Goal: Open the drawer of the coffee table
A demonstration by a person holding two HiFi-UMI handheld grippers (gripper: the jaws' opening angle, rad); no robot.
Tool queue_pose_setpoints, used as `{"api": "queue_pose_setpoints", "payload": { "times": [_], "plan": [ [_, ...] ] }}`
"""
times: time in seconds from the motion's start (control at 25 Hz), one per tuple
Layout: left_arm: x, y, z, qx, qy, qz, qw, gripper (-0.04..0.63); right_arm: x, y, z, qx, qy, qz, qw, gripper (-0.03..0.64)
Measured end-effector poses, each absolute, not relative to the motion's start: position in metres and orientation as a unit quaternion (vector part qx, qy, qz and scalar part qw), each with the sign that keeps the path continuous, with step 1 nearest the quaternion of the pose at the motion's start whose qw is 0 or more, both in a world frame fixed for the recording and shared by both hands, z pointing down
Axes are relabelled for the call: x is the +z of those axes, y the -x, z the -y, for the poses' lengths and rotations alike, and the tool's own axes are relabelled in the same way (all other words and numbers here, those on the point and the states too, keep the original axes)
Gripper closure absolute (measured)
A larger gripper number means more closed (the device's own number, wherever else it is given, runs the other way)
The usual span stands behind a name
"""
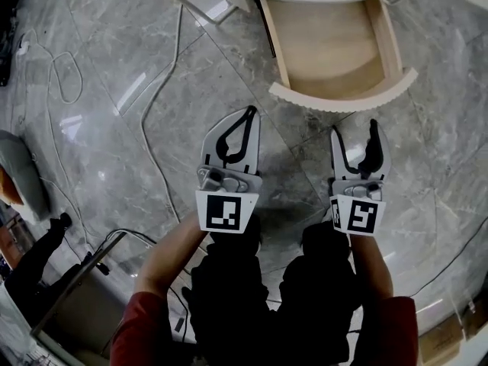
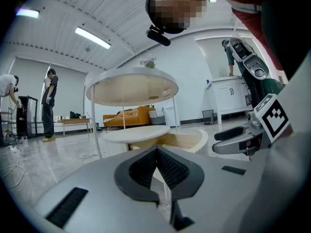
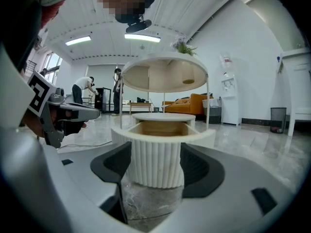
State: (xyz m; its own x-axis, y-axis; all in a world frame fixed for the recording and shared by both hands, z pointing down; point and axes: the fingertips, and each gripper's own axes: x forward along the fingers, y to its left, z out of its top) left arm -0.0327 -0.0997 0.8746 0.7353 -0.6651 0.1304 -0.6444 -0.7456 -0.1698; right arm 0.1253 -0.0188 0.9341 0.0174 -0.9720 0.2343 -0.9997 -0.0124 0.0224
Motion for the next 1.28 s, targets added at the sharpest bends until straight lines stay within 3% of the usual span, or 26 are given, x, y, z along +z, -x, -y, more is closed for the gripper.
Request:
{"api": "queue_pose_setpoints", "payload": {
  "times": [0.28, 0.52, 0.88, 1.28],
  "plan": [
    [0.711, 0.042, 0.106, -0.107, 0.923, -0.366, 0.054, 0.581, 0.762, -0.126, 0.015, 0.091, -0.705, 0.696, 0.097, 0.318],
    [0.516, 0.048, 0.107, -0.108, 0.911, -0.397, 0.035, 0.581, 0.567, -0.12, 0.024, 0.102, -0.7, 0.701, 0.093, 0.318],
    [0.26, 0.071, 0.101, -0.116, 0.873, -0.472, -0.042, 0.581, 0.272, -0.116, 0.051, 0.081, -0.694, 0.714, 0.055, 0.318],
    [0.113, 0.104, 0.077, -0.063, 0.854, -0.515, -0.04, 0.581, 0.105, -0.112, 0.061, 0.062, -0.674, 0.736, 0.028, 0.318]
  ]
}}
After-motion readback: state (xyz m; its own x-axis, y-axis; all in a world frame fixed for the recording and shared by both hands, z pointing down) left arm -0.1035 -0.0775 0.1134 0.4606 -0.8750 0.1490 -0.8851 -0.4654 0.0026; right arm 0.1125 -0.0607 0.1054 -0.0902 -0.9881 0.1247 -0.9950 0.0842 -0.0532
